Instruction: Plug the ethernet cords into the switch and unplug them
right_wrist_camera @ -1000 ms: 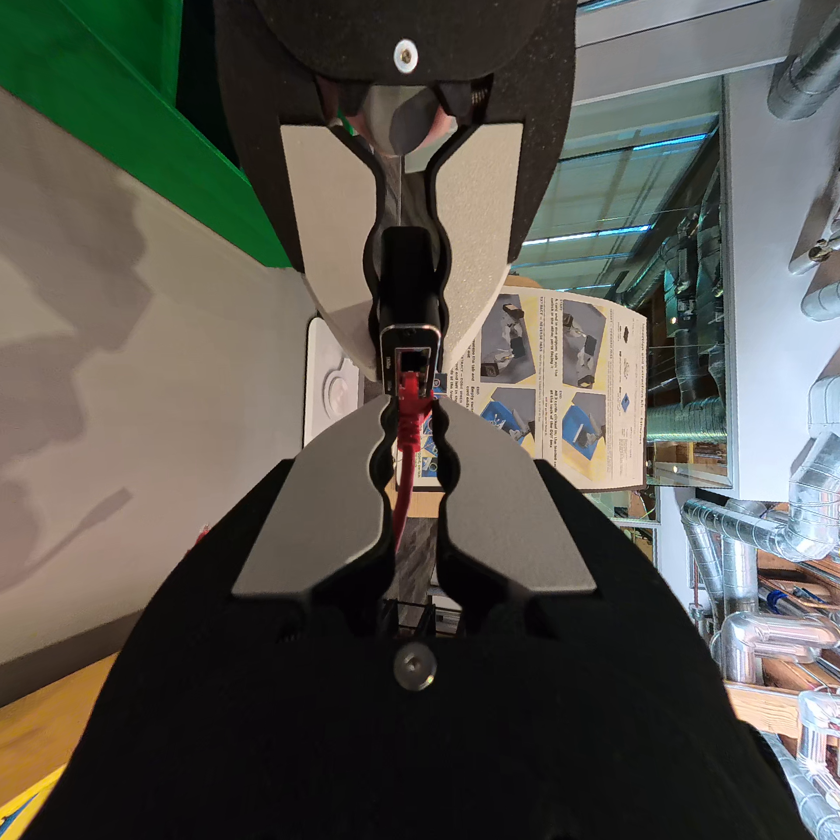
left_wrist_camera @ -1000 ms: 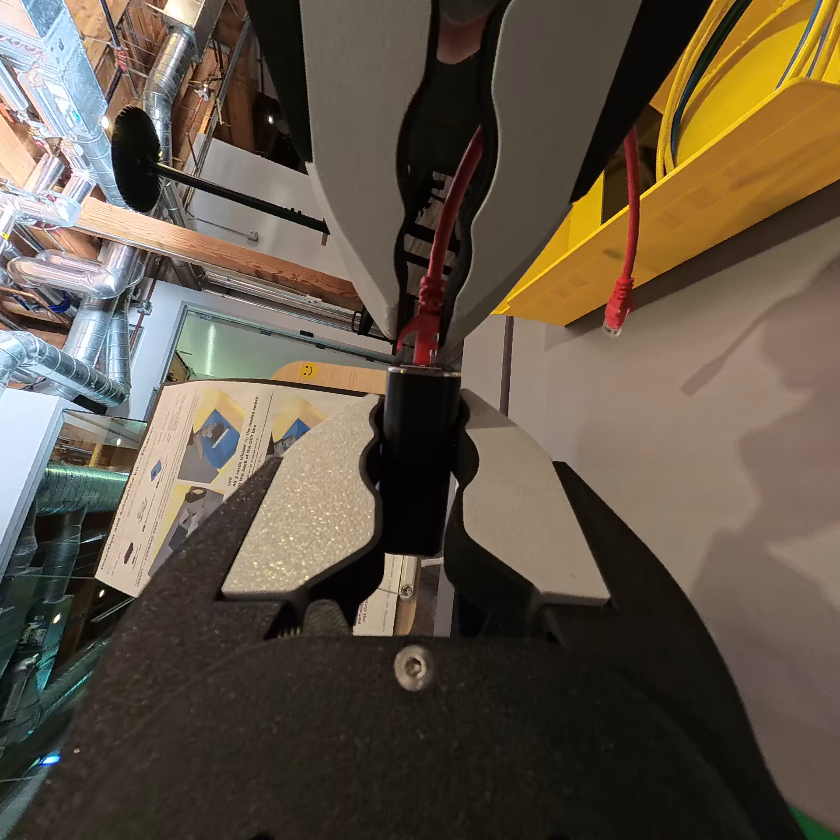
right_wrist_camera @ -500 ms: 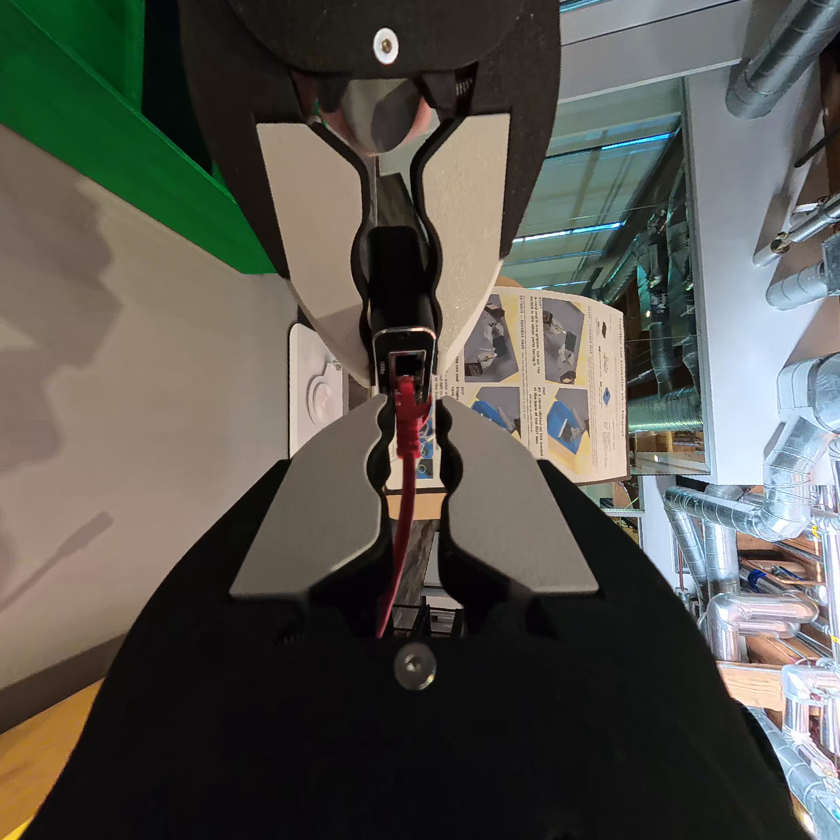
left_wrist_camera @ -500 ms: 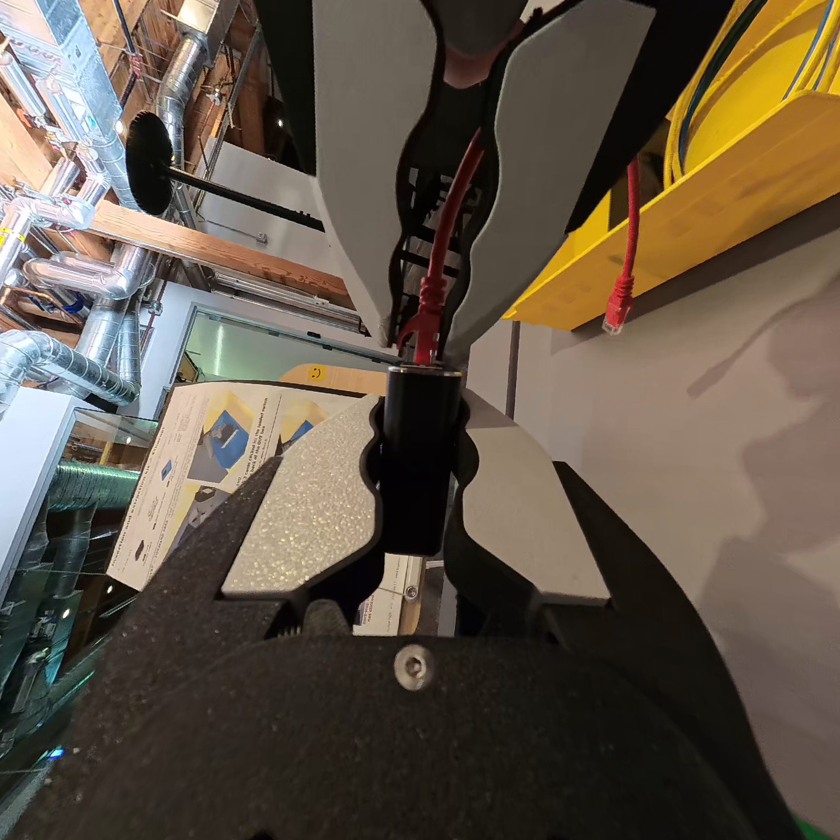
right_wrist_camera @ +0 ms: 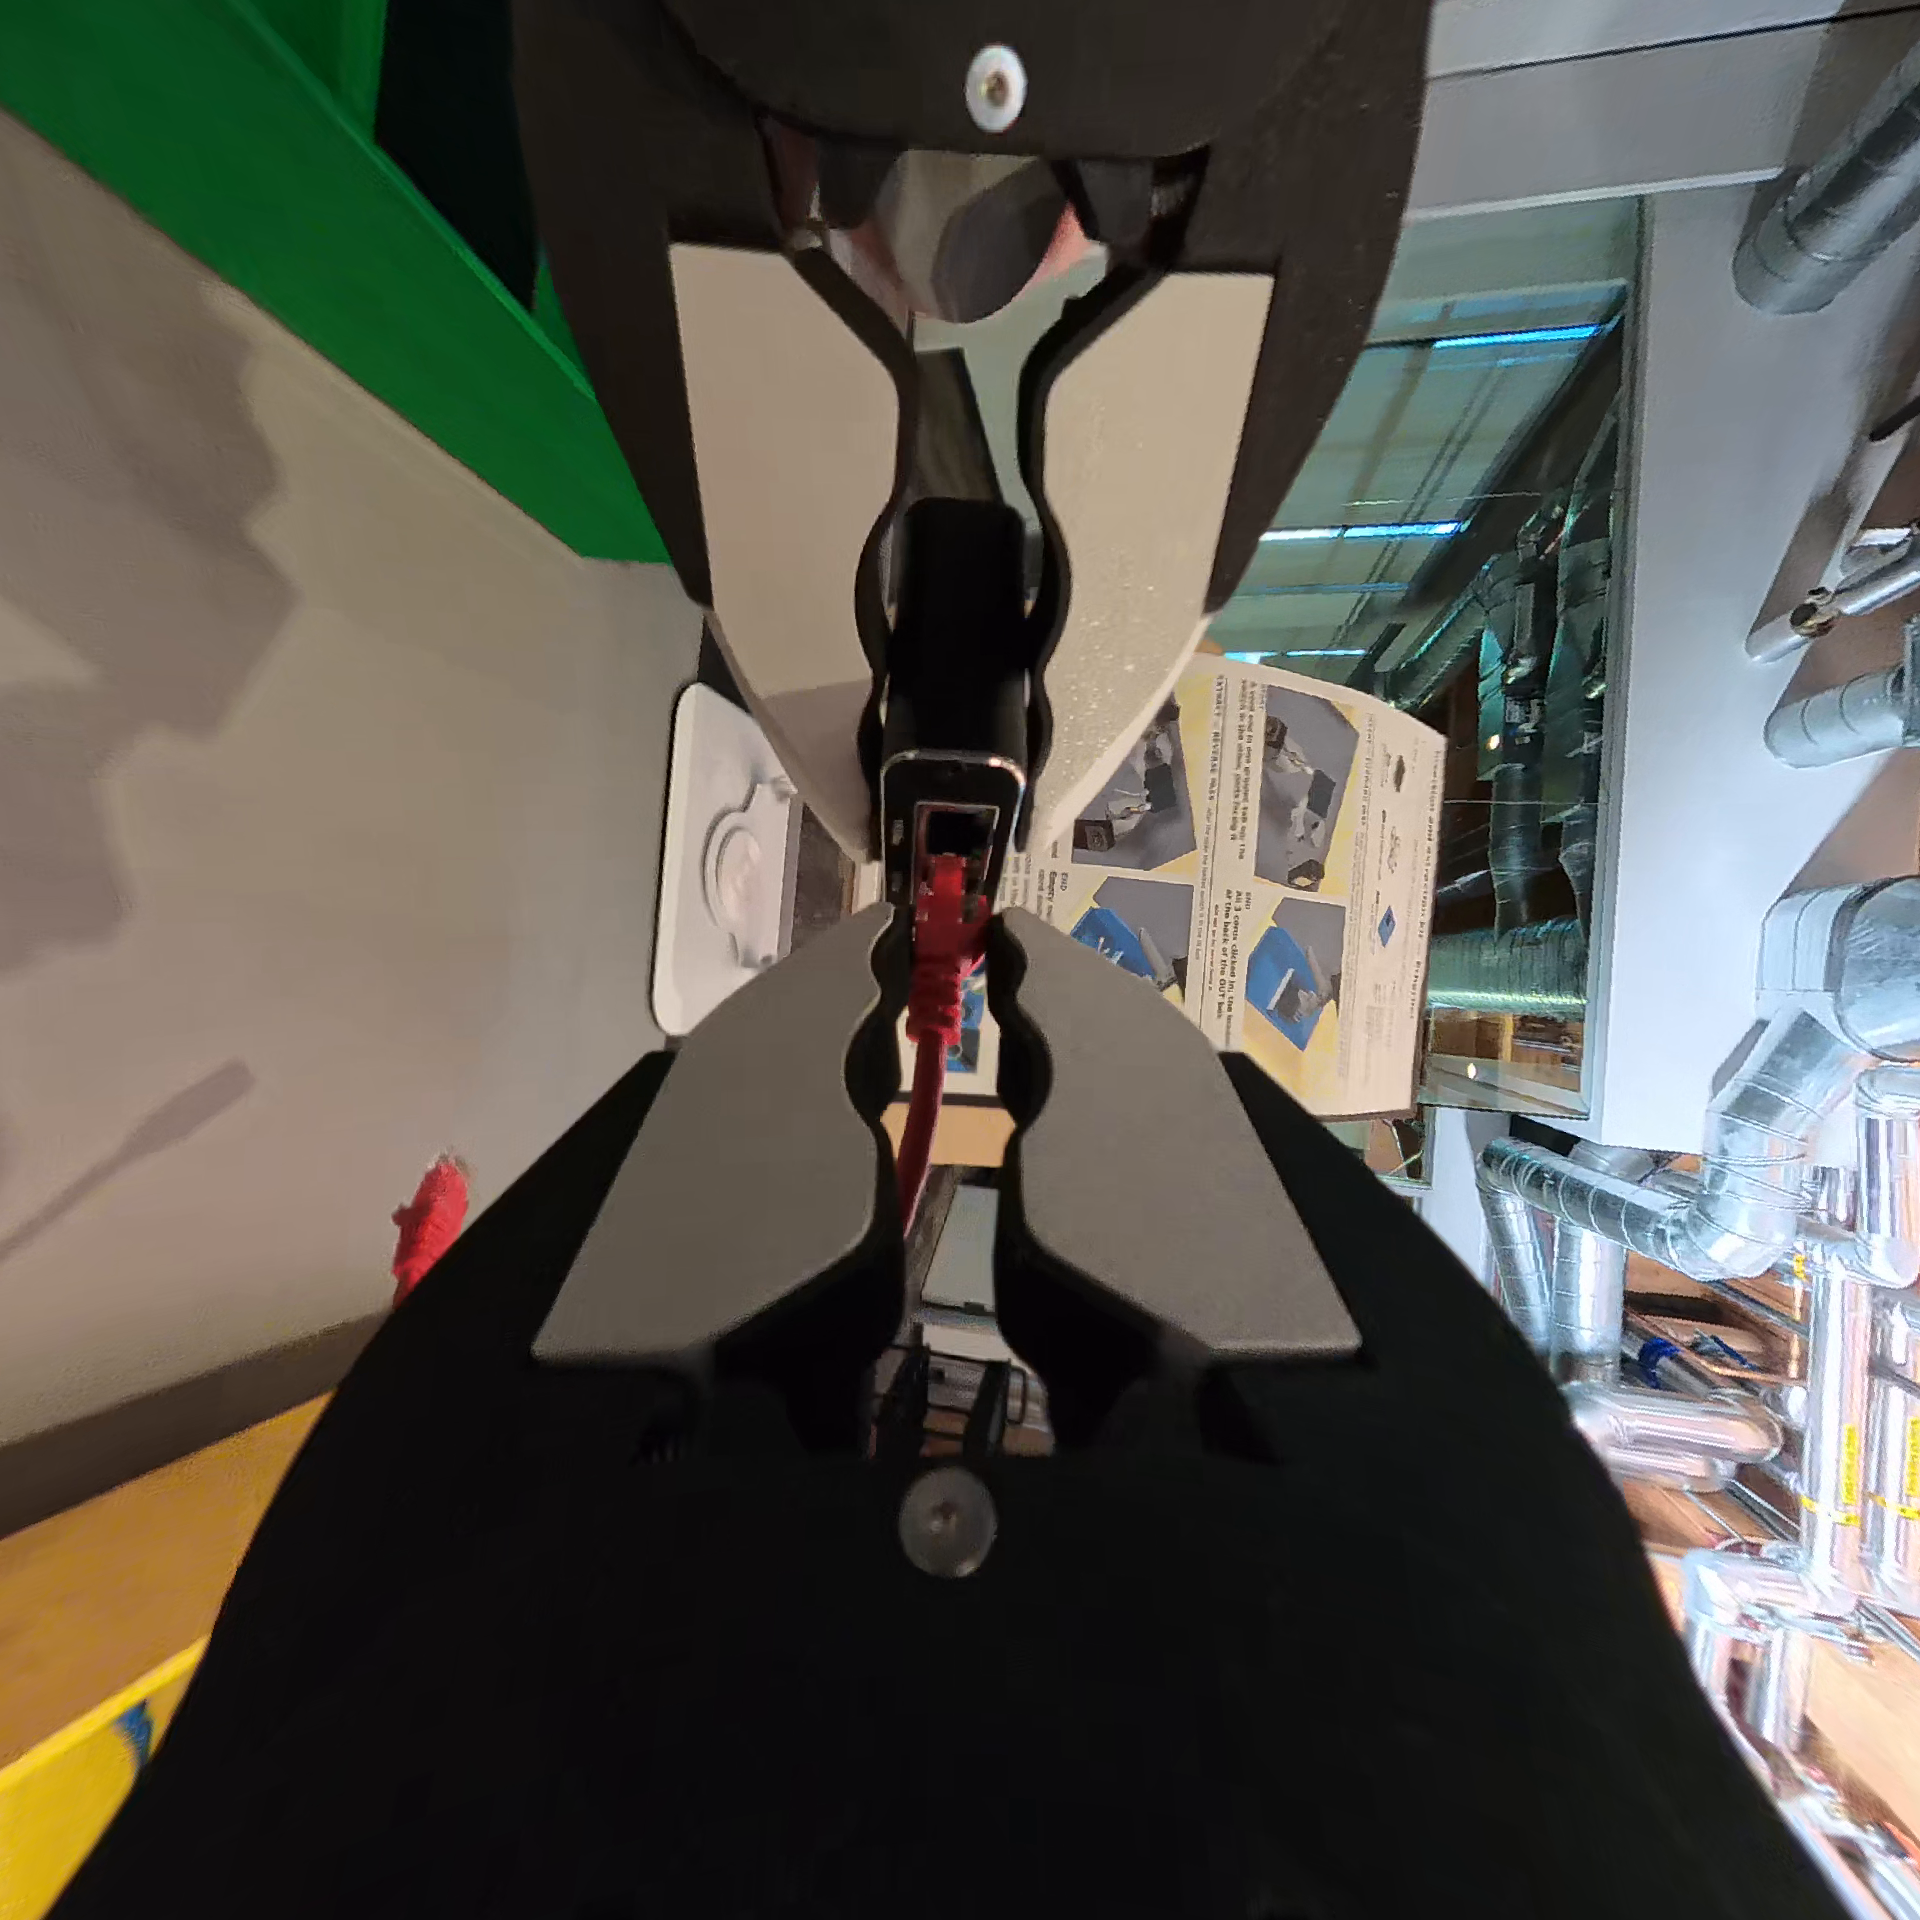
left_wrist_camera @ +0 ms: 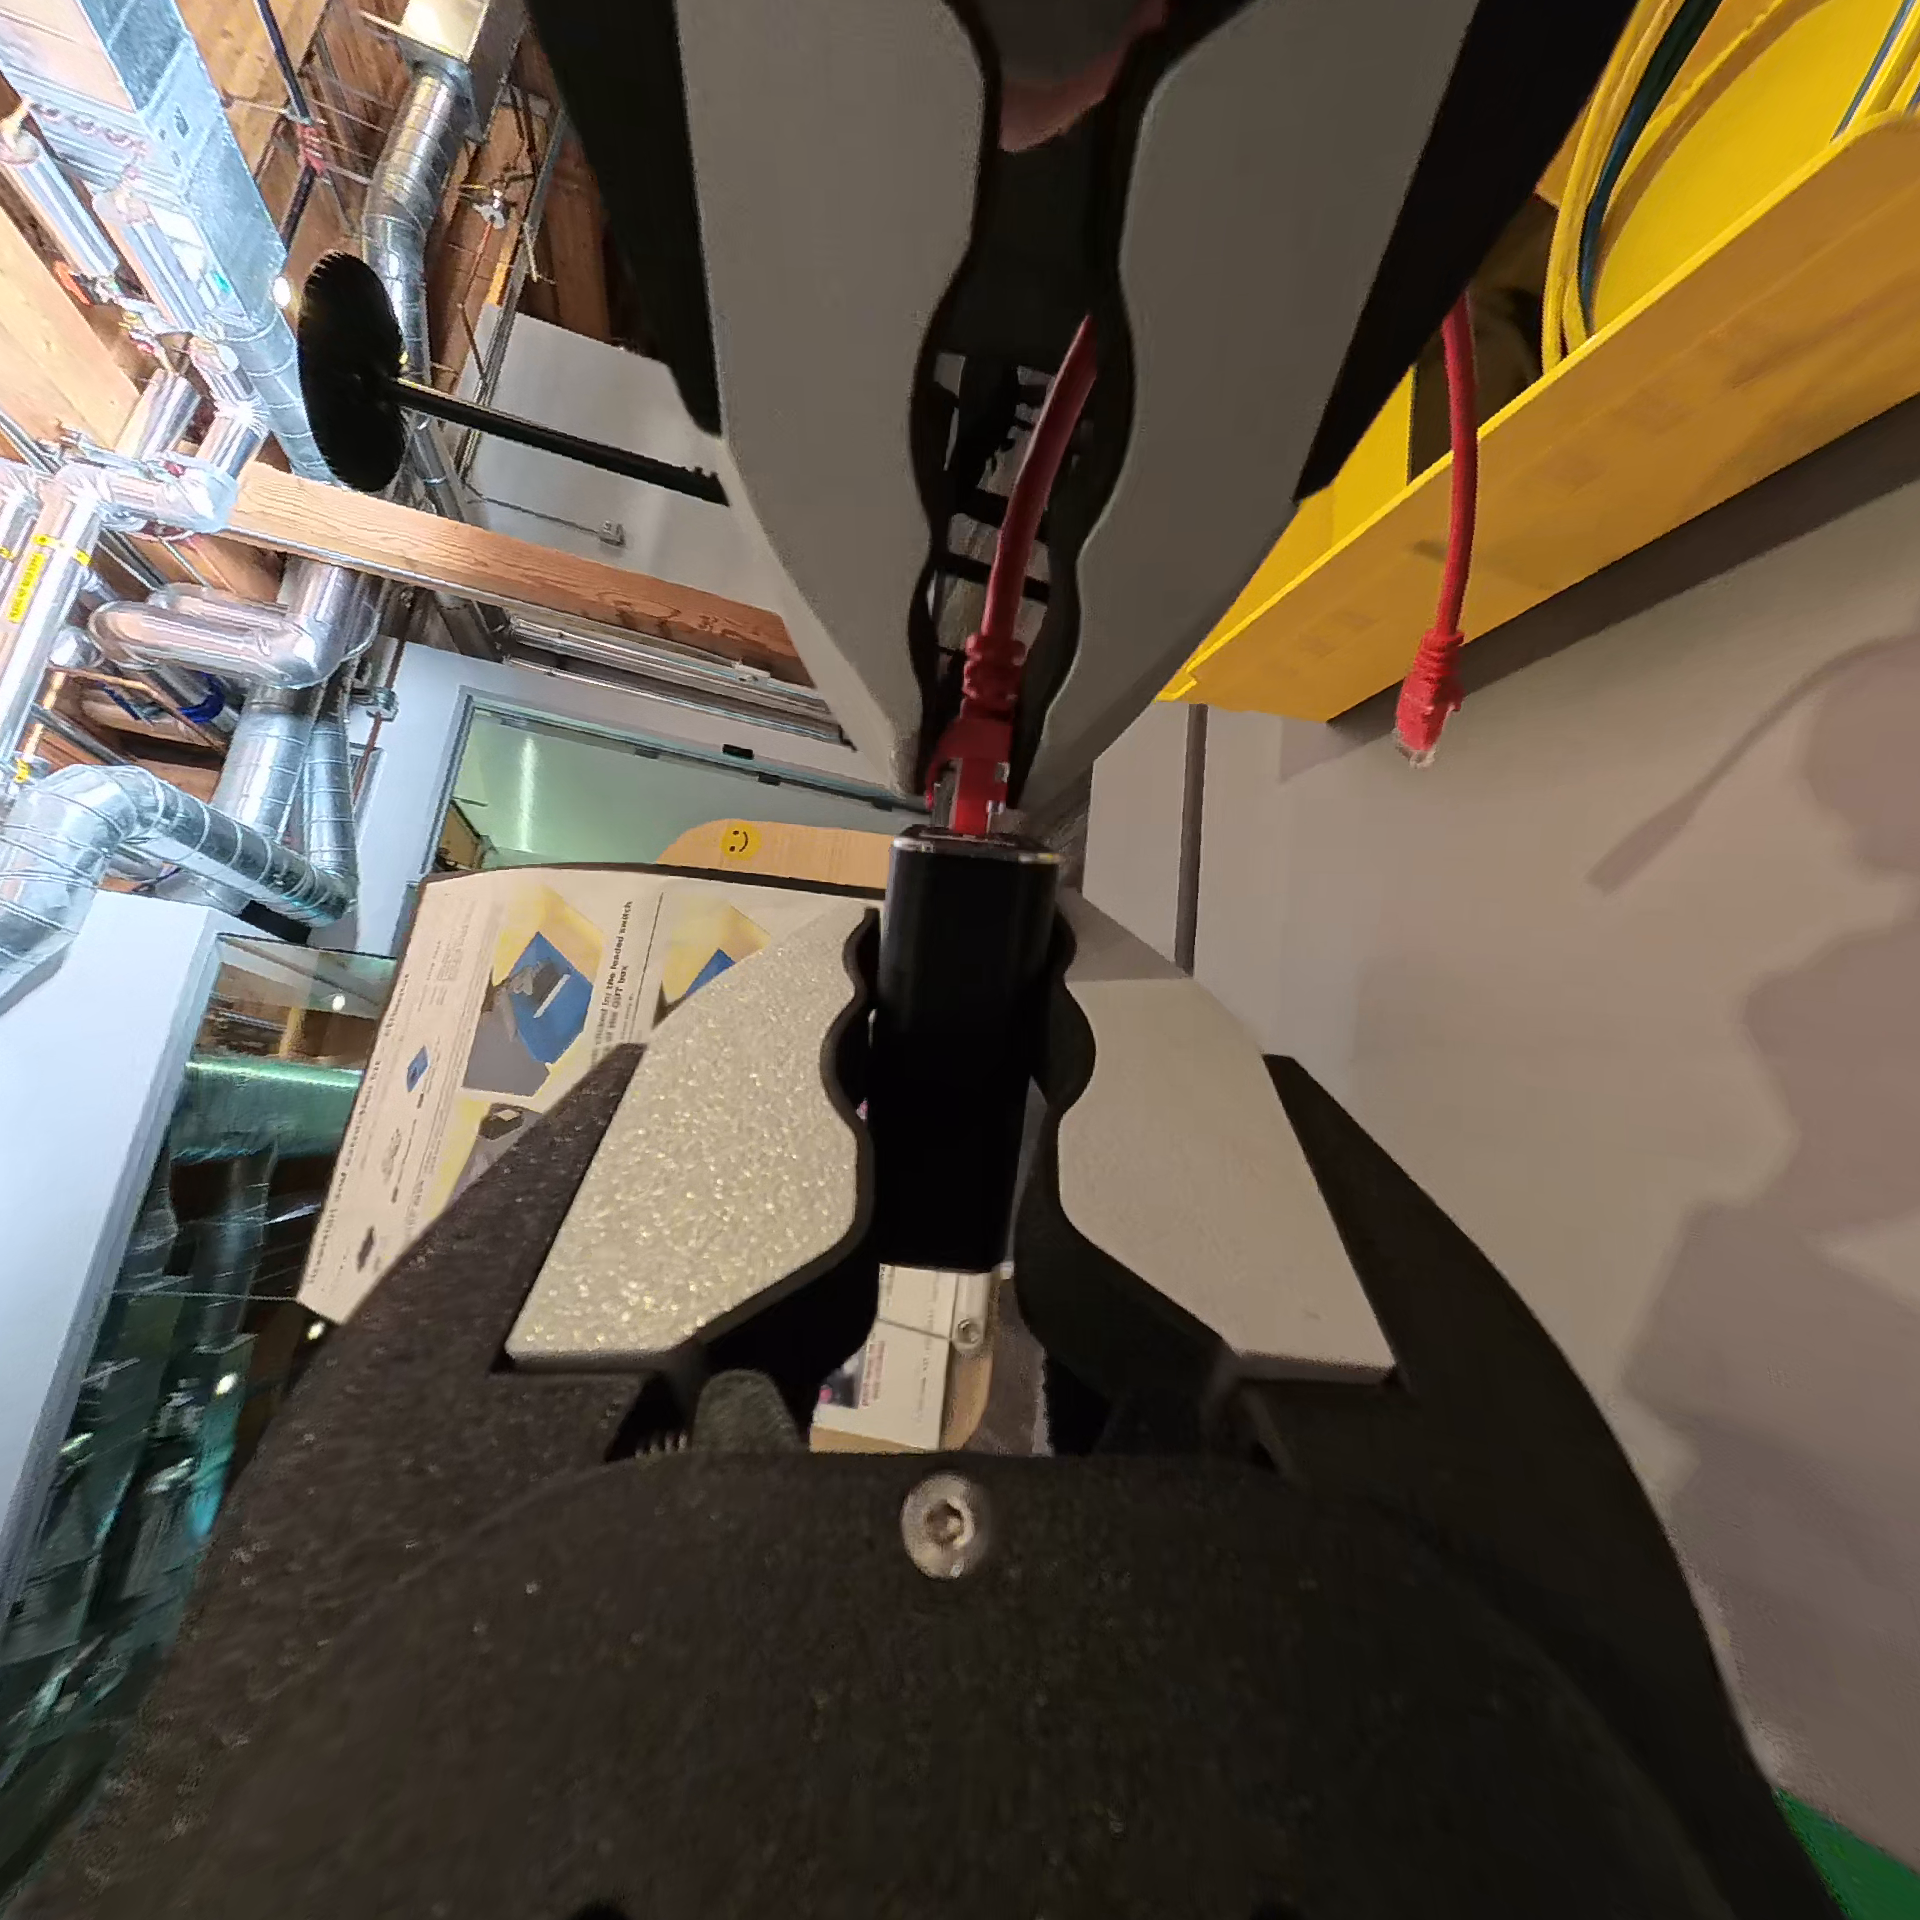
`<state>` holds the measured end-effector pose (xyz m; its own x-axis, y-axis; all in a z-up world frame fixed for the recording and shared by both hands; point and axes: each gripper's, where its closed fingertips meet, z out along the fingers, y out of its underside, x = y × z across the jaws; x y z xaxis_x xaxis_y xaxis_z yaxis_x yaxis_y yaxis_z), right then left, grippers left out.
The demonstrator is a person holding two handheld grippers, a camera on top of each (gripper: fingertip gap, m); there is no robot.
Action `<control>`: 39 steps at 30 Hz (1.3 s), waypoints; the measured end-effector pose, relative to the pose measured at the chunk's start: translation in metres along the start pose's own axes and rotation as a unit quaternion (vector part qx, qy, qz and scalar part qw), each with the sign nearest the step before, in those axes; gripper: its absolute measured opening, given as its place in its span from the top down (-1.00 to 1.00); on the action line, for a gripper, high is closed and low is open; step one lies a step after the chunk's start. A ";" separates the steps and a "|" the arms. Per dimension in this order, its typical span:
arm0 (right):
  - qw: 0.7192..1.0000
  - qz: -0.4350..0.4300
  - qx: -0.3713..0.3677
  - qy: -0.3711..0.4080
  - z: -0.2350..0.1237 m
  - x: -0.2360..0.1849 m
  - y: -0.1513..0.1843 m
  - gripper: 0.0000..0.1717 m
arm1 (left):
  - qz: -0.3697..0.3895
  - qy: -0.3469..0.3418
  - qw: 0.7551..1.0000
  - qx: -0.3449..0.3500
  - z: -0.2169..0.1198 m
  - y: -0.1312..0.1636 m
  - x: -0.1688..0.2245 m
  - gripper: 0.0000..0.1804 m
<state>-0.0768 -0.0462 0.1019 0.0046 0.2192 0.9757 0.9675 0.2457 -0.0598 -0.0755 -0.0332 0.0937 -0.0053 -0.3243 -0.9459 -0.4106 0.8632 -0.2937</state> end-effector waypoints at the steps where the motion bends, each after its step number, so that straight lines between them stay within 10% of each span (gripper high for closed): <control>1: 1.000 -0.003 -0.008 -0.006 0.000 -0.001 0.001 0.84 | 0.006 -0.003 1.000 -0.004 0.001 0.001 0.000 0.71; 39: 0.959 0.044 -0.010 -0.278 -0.019 -0.031 0.010 0.83 | -0.030 0.092 0.995 0.016 0.019 -0.005 0.031 0.70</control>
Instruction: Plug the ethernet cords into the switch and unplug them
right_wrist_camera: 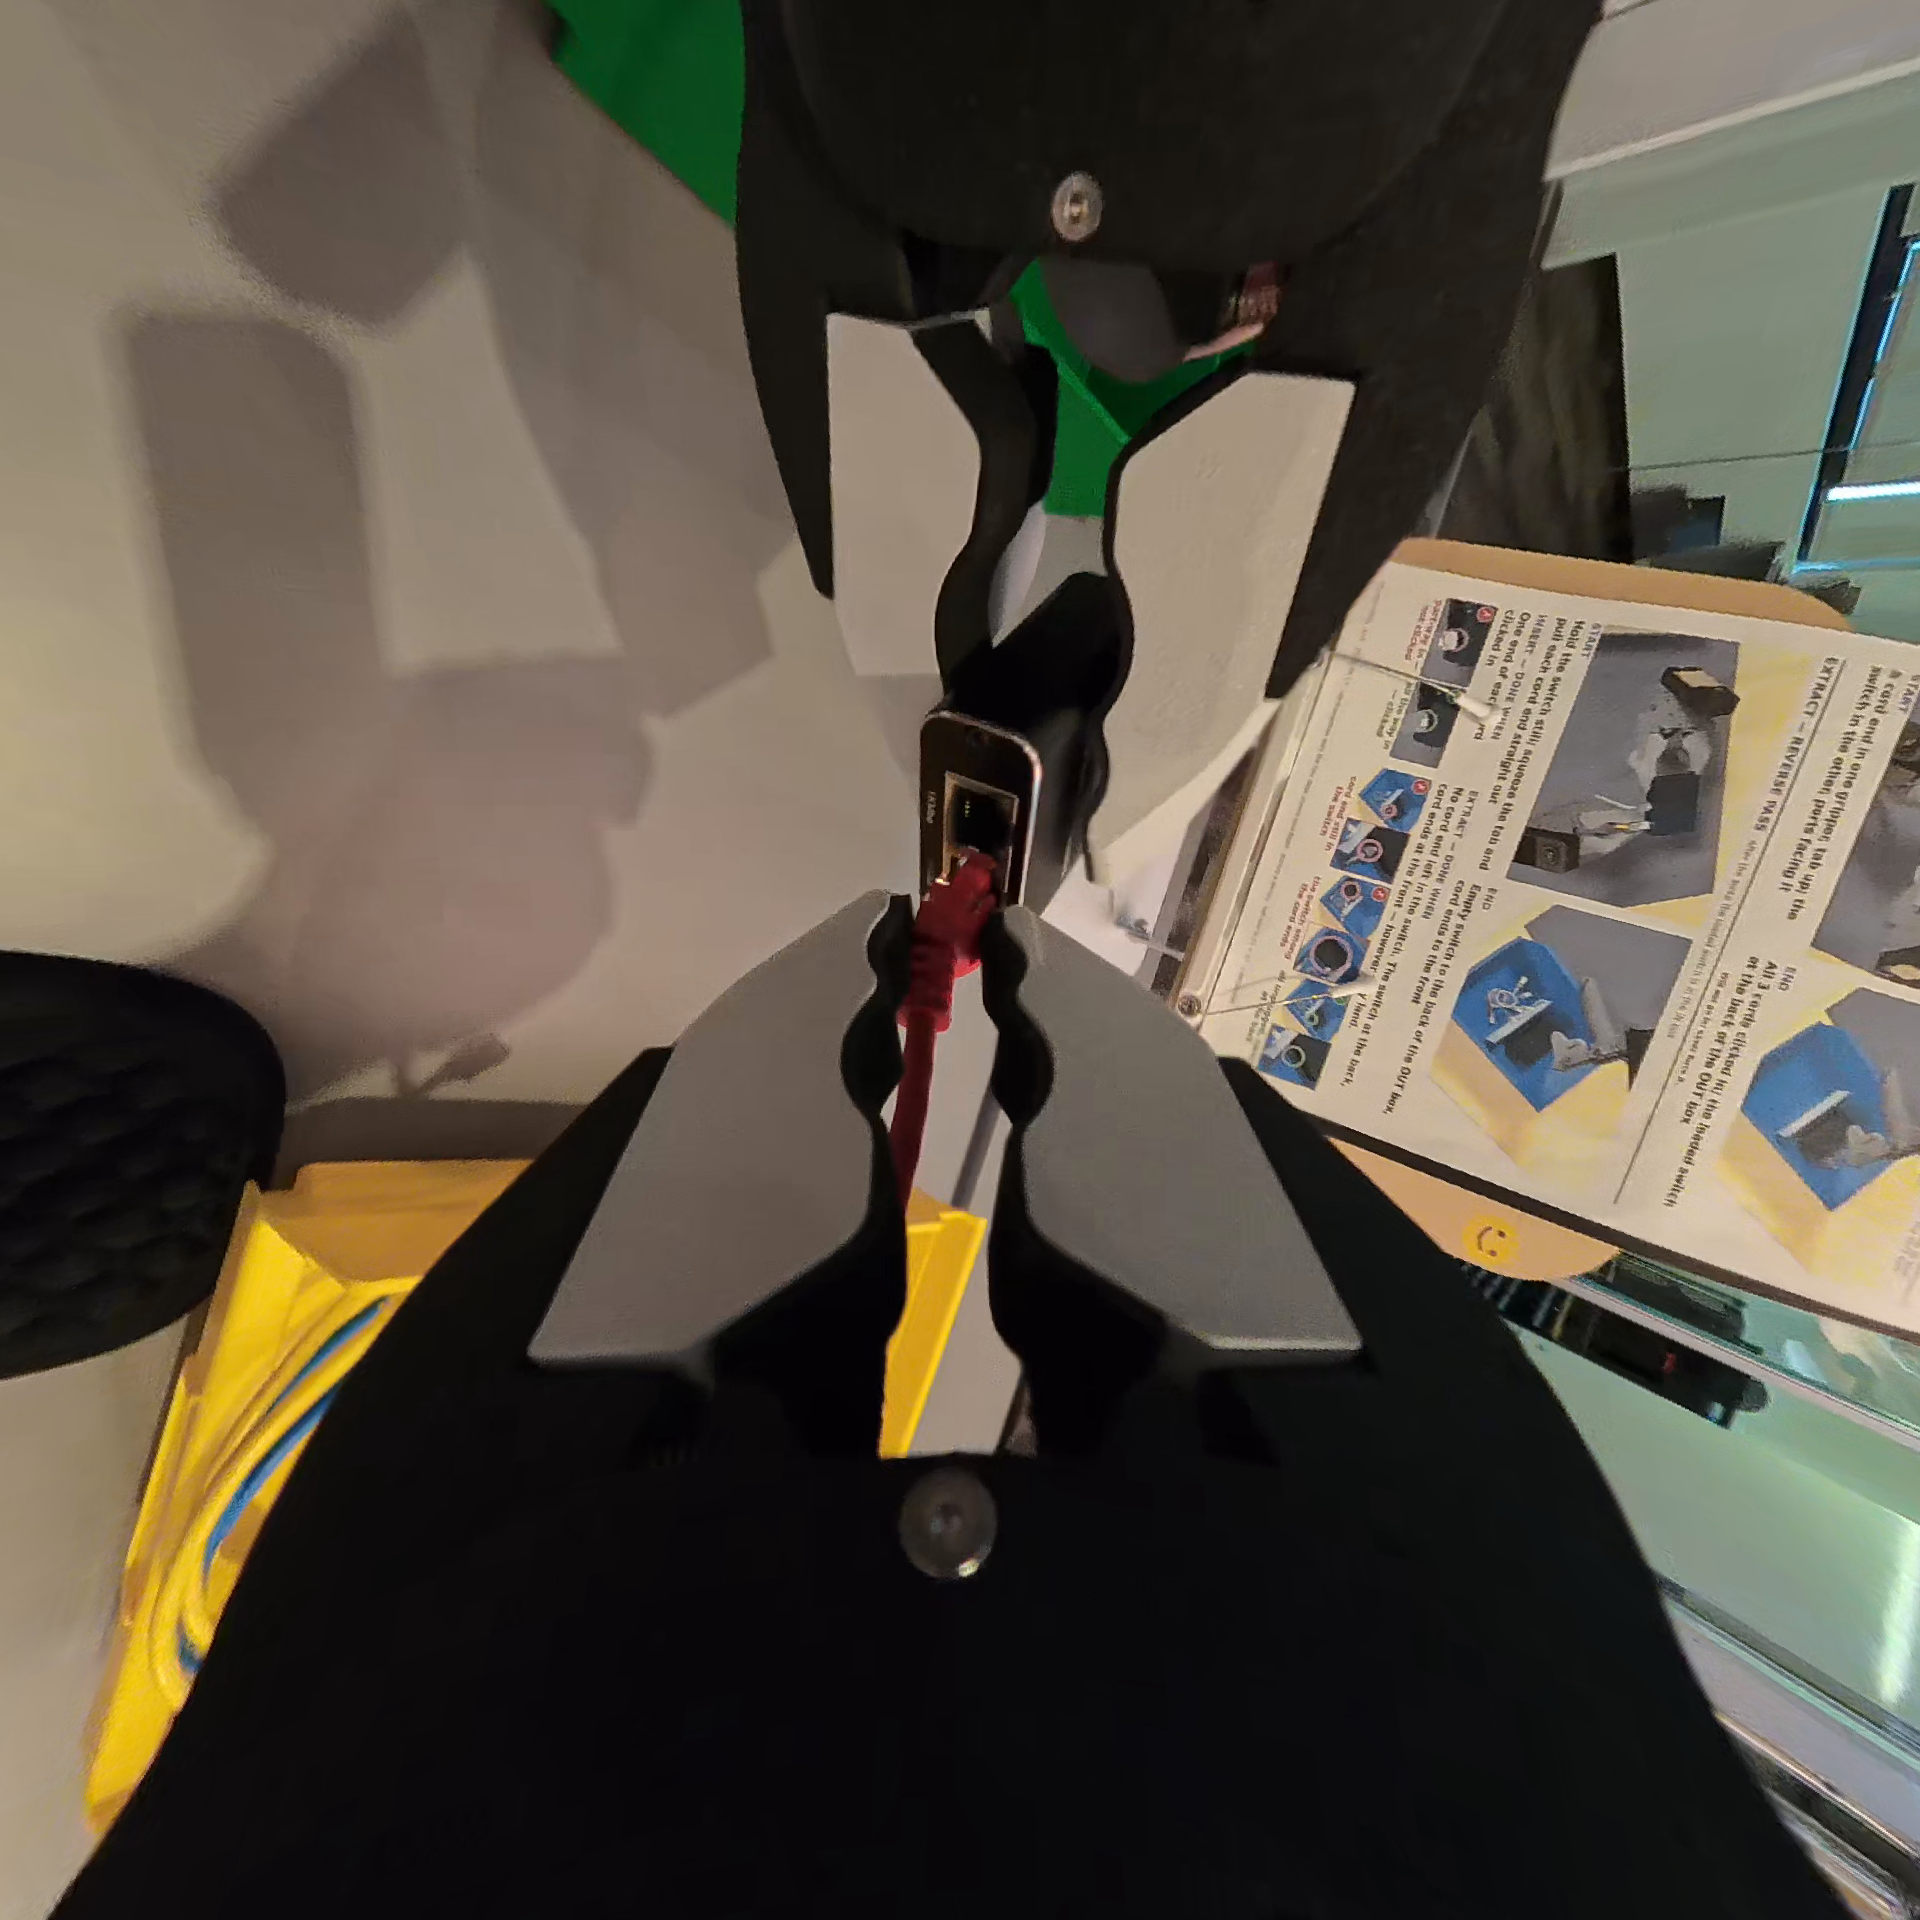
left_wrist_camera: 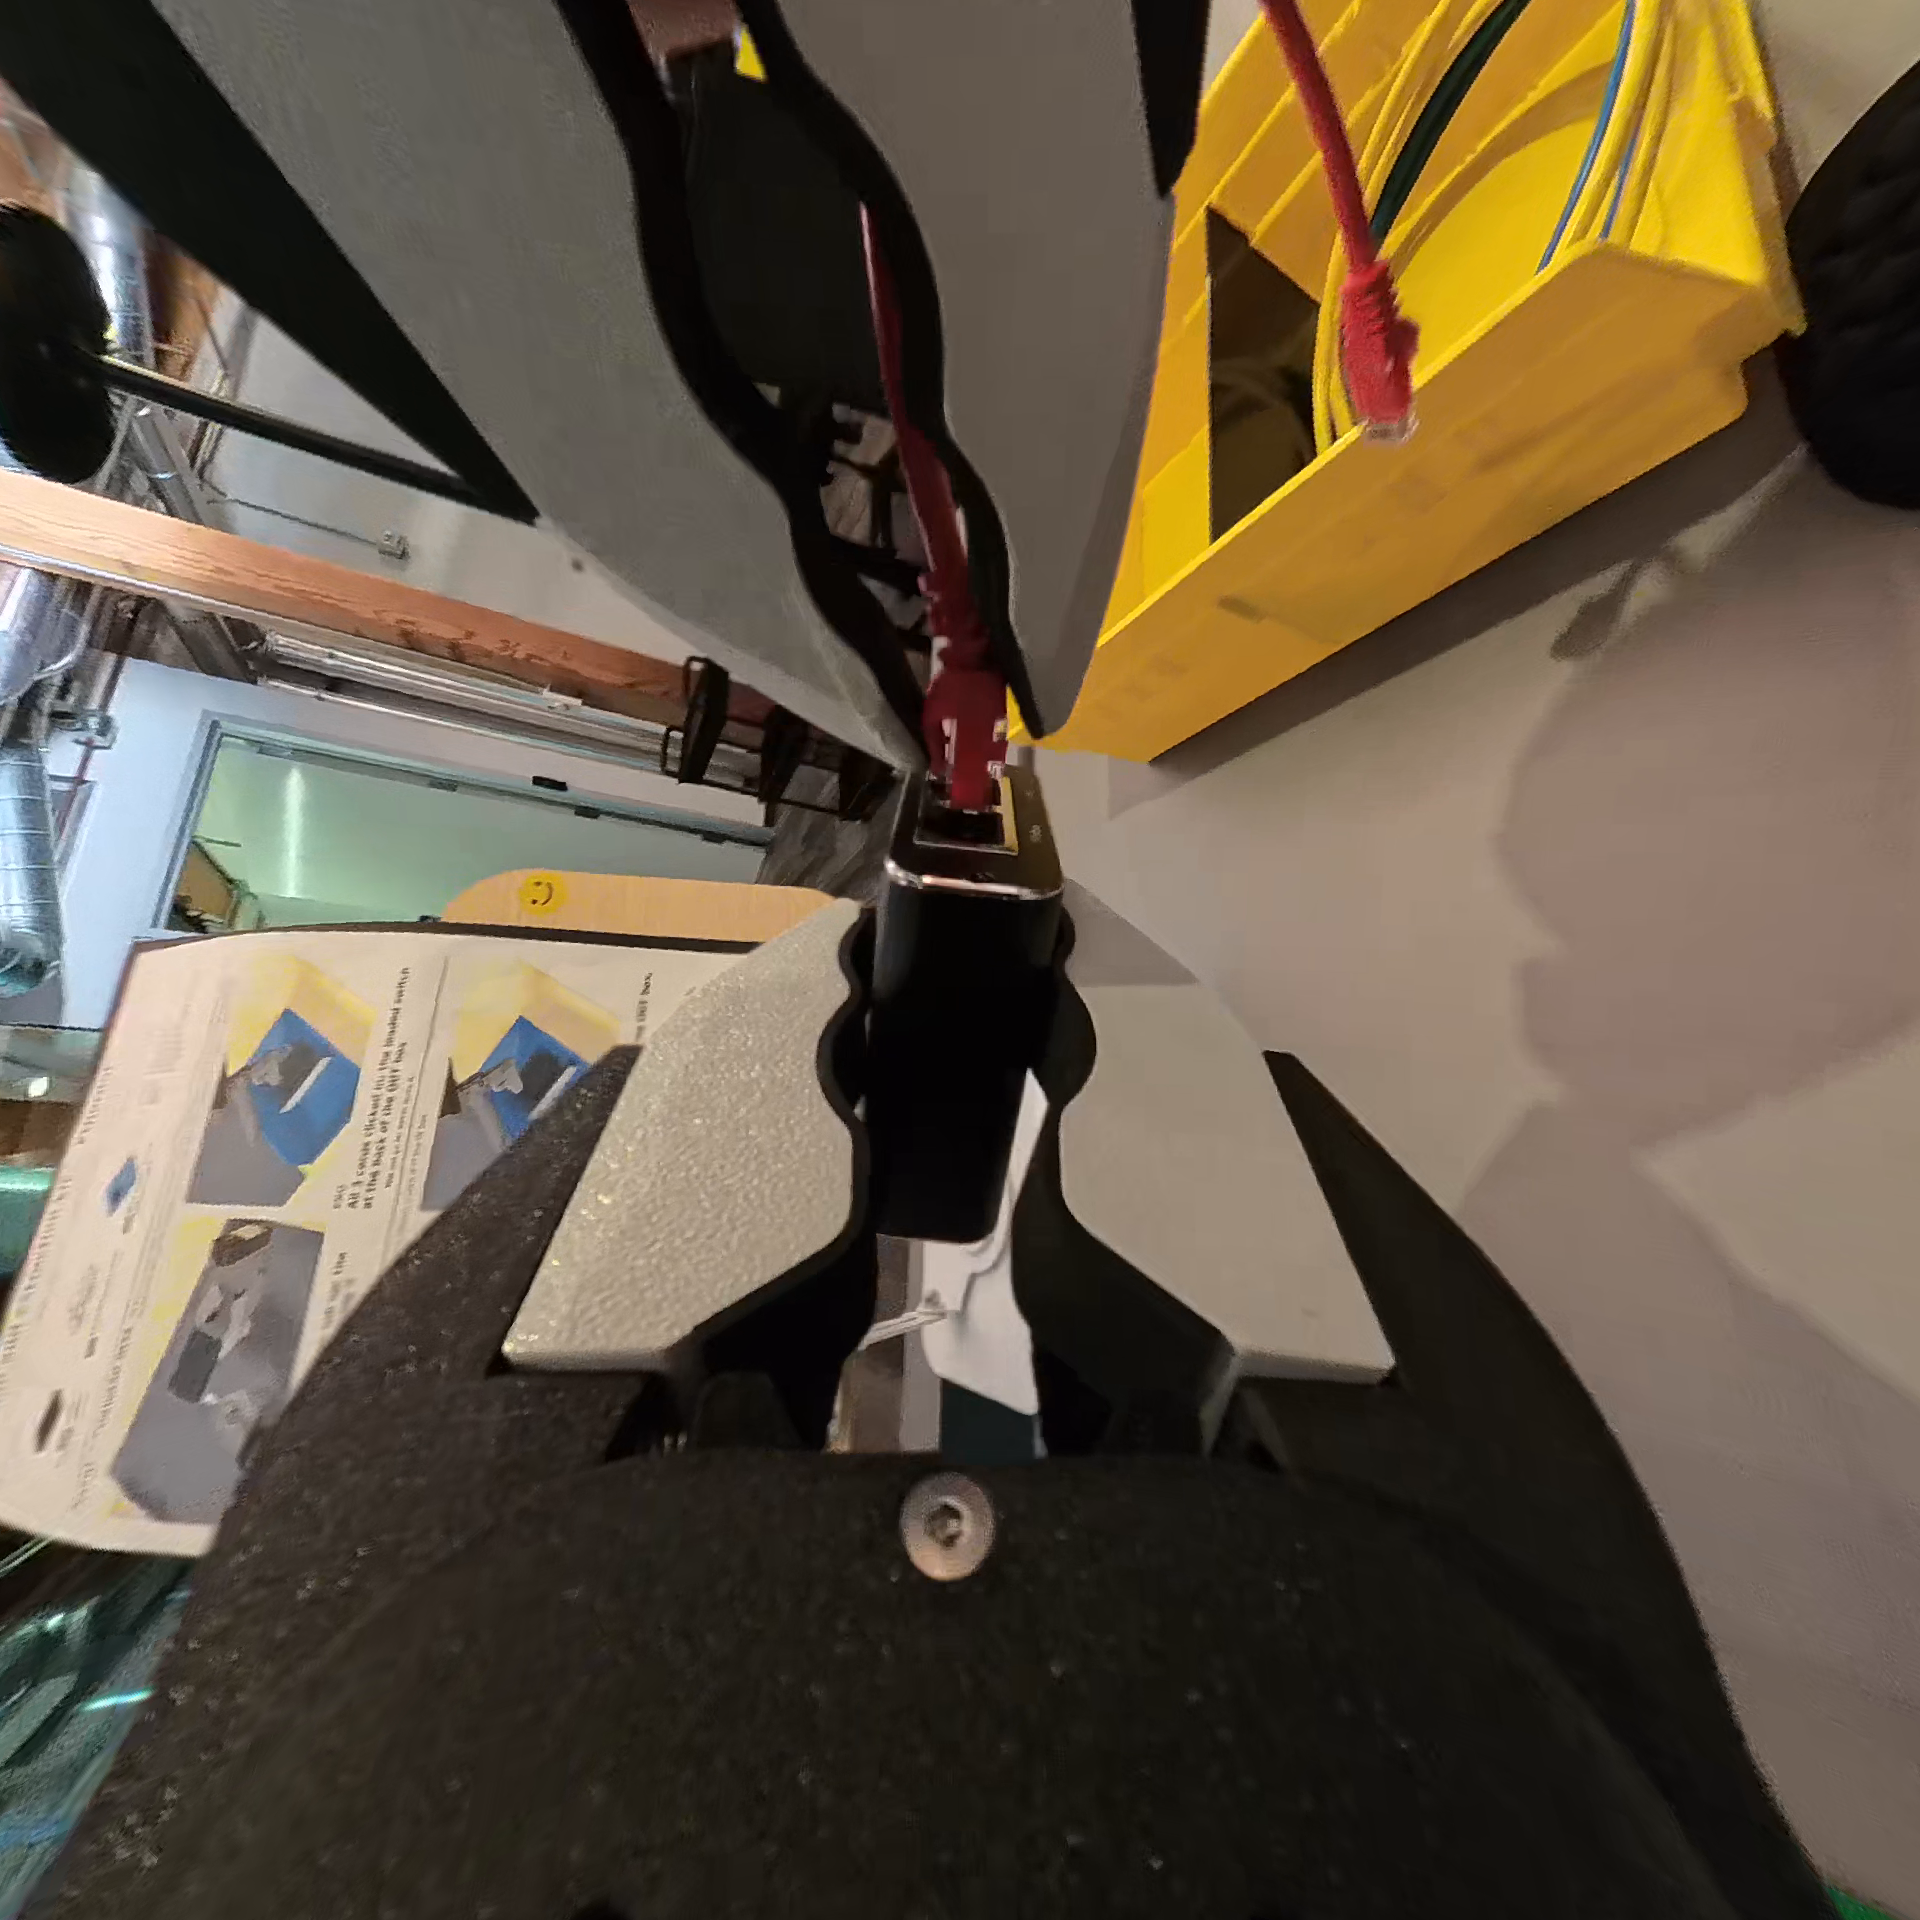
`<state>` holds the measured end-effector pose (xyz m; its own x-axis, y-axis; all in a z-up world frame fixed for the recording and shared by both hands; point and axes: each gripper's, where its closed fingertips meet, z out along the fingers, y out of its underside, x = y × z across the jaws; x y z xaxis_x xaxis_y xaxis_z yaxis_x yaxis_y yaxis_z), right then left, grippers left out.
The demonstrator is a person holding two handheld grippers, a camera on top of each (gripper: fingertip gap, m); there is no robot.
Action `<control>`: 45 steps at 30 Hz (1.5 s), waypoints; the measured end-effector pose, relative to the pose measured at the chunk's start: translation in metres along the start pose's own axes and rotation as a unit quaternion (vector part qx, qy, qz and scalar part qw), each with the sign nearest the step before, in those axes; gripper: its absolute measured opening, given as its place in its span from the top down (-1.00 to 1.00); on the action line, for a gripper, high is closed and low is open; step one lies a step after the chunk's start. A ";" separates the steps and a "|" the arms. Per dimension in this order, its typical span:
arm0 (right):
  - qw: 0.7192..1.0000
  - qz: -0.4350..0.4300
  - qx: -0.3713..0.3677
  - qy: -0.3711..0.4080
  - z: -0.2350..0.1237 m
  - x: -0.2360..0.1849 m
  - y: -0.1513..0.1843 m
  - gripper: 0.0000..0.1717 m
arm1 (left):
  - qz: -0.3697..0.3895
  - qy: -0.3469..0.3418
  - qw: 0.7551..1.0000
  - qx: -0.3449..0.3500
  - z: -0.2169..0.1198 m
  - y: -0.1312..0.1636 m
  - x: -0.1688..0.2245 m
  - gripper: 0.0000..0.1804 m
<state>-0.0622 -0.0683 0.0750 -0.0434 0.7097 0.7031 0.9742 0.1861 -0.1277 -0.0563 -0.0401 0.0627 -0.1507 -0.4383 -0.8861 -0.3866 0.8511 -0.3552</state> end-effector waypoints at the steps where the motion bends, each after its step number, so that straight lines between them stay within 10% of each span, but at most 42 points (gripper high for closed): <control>1: 1.000 0.008 0.011 0.008 -0.001 0.002 -0.001 0.83 | -0.005 0.001 1.000 0.005 -0.001 -0.001 0.000 0.70; 8: 0.998 0.022 0.021 0.060 -0.008 0.013 -0.001 0.84 | 0.012 -0.100 0.993 0.055 0.005 -0.012 -0.012 0.66; 21: 0.997 -0.032 -0.044 0.054 0.003 -0.005 0.001 0.85 | 0.010 -0.092 0.996 -0.015 0.026 -0.003 0.000 0.71; 45: 0.996 0.022 0.051 0.068 -0.027 0.006 -0.018 0.84 | 0.040 -0.165 0.985 0.026 0.002 -0.027 -0.020 0.69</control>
<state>-0.0740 -0.0861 0.1006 0.0366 0.6212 0.7828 0.9465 0.2297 -0.2266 -0.0410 -0.0538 0.0900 0.1285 -0.2587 -0.9574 -0.3362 0.8968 -0.2875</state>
